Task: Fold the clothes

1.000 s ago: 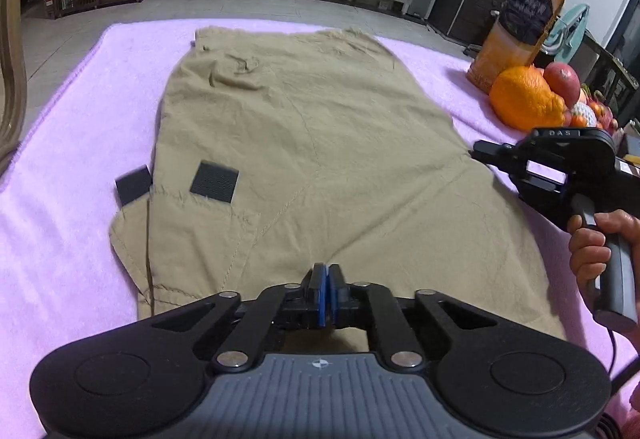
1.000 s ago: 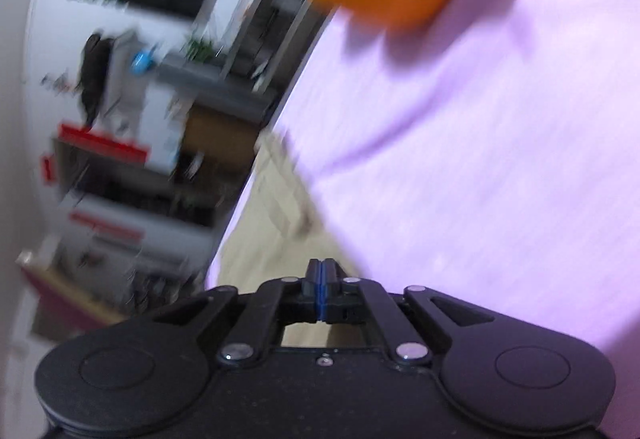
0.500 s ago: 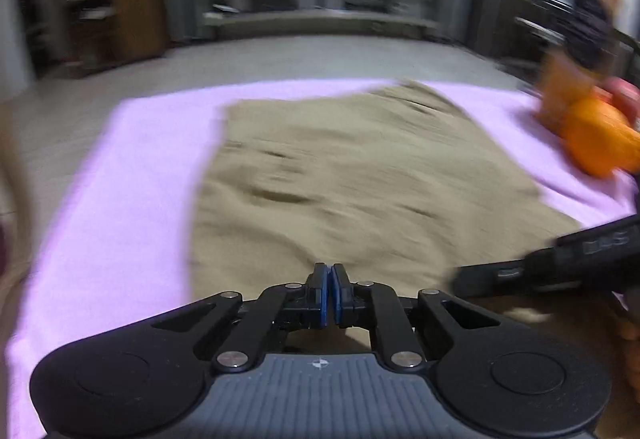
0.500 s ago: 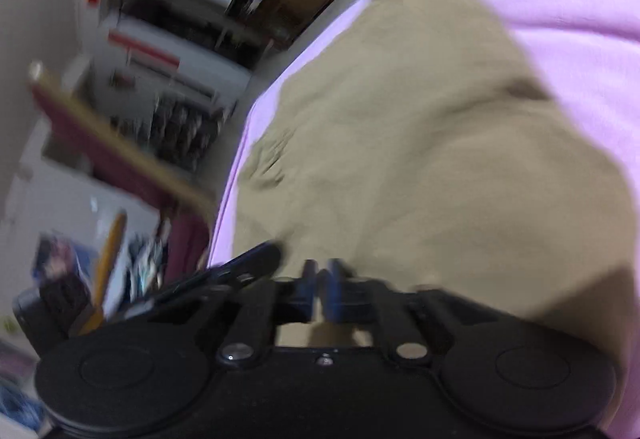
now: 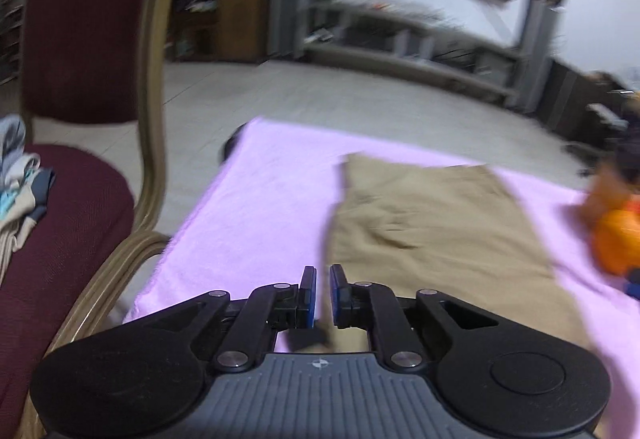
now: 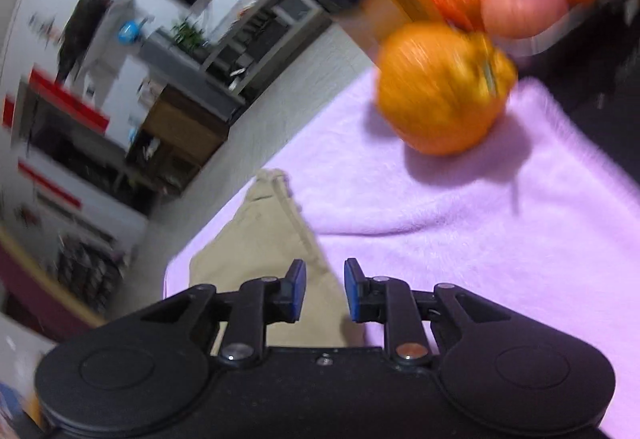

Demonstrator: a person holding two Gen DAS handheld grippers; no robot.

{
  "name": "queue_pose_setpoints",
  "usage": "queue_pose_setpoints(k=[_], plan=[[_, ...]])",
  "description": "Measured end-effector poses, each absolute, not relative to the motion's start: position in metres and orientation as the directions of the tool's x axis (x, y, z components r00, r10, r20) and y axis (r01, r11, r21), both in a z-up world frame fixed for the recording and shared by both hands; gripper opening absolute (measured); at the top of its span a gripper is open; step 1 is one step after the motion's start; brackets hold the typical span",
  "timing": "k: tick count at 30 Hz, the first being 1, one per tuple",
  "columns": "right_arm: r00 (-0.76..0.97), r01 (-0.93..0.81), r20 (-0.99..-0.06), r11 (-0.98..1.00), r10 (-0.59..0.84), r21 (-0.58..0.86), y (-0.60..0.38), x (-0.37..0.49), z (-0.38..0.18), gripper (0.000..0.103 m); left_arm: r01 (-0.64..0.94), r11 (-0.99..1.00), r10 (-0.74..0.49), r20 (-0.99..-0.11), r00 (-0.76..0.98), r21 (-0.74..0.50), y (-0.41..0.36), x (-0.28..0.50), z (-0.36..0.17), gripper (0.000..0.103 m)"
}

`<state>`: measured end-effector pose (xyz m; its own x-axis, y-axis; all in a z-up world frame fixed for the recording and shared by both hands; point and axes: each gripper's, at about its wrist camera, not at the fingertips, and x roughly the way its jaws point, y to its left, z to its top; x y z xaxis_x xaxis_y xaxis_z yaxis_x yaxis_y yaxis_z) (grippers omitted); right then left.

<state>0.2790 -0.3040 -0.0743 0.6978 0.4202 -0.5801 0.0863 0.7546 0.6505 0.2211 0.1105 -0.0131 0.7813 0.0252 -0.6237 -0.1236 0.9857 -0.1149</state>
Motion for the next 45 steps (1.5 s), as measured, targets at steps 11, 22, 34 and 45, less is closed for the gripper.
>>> queue_pose_setpoints(k=[11,22,34,45], plan=[[0.585,-0.202,-0.621,0.835,0.522,0.511,-0.254,0.174,-0.048,0.028,0.210,0.958,-0.285,-0.714,0.639,-0.195,0.047,0.129,-0.061,0.010],[0.341,-0.038,-0.721,0.775,0.603,0.630,-0.238,0.188,-0.114,0.000,0.348,0.928,-0.314,-0.779,0.543,-0.131,0.011,0.124,-0.103,0.011],[0.590,-0.003,-0.646,0.802,0.484,0.598,-0.271,0.155,-0.073,0.028,0.039,0.993,-0.107,-0.677,0.728,-0.114,0.078,0.117,-0.059,0.007],[0.367,-0.110,-0.560,0.632,0.743,0.767,-0.182,0.200,-0.127,0.022,0.037,0.991,-0.122,-0.785,0.607,-0.126,0.071,0.137,-0.099,0.012]])
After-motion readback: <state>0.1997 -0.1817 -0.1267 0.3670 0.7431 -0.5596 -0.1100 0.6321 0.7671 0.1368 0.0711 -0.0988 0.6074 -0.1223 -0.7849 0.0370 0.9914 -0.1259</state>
